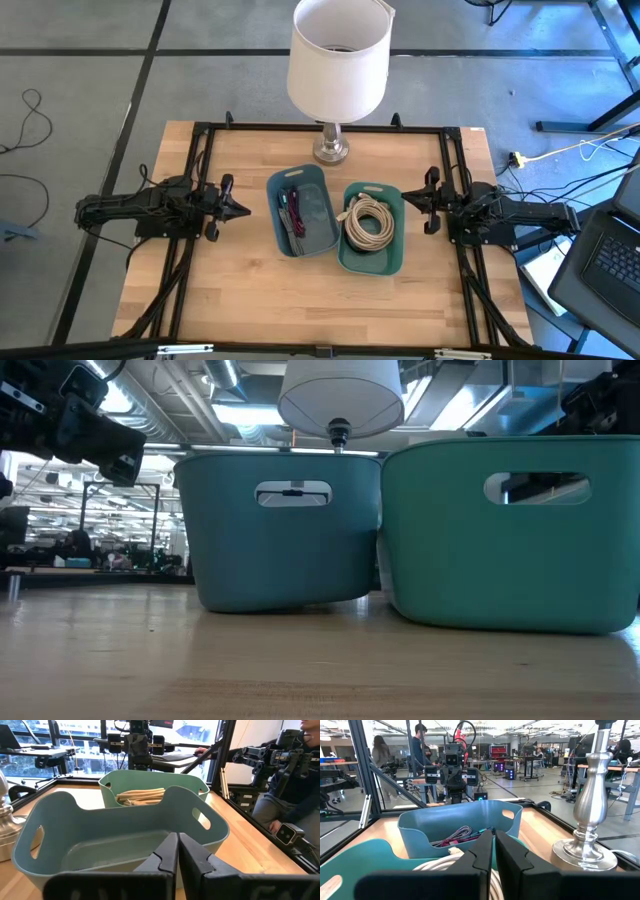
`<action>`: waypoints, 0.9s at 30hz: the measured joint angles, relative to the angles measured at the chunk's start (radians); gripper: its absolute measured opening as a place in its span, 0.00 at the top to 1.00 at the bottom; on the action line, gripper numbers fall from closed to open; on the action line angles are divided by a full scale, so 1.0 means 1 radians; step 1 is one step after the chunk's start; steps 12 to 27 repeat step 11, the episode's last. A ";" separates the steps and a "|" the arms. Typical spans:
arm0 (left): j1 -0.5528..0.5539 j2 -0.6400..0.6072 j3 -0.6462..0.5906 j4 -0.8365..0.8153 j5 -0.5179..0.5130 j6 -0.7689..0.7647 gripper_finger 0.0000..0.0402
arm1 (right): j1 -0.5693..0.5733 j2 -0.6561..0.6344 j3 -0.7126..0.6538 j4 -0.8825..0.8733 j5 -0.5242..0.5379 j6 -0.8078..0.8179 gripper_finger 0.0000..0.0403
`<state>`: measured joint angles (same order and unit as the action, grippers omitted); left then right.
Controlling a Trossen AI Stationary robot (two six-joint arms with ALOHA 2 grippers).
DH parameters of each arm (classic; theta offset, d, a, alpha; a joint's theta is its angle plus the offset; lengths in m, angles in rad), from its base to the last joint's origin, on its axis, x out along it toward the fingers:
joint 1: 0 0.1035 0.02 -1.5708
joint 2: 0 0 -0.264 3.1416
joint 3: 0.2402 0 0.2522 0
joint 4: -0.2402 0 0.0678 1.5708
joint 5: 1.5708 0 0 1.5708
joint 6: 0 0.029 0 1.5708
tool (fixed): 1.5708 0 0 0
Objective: Pick and place items into bin
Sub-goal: Return to Home Position
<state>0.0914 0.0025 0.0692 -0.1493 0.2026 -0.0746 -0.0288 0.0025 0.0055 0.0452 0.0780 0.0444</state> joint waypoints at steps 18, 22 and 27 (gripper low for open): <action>0.000 0.000 0.000 0.000 0.000 0.001 0.98 | 0.000 0.000 0.000 0.000 0.000 0.000 0.94; 0.000 0.000 0.000 0.000 0.000 0.001 0.98 | 0.000 0.000 0.000 0.000 0.000 0.000 0.94; 0.000 0.000 0.000 0.000 0.000 0.001 0.98 | 0.000 0.000 0.000 0.000 0.000 0.000 0.94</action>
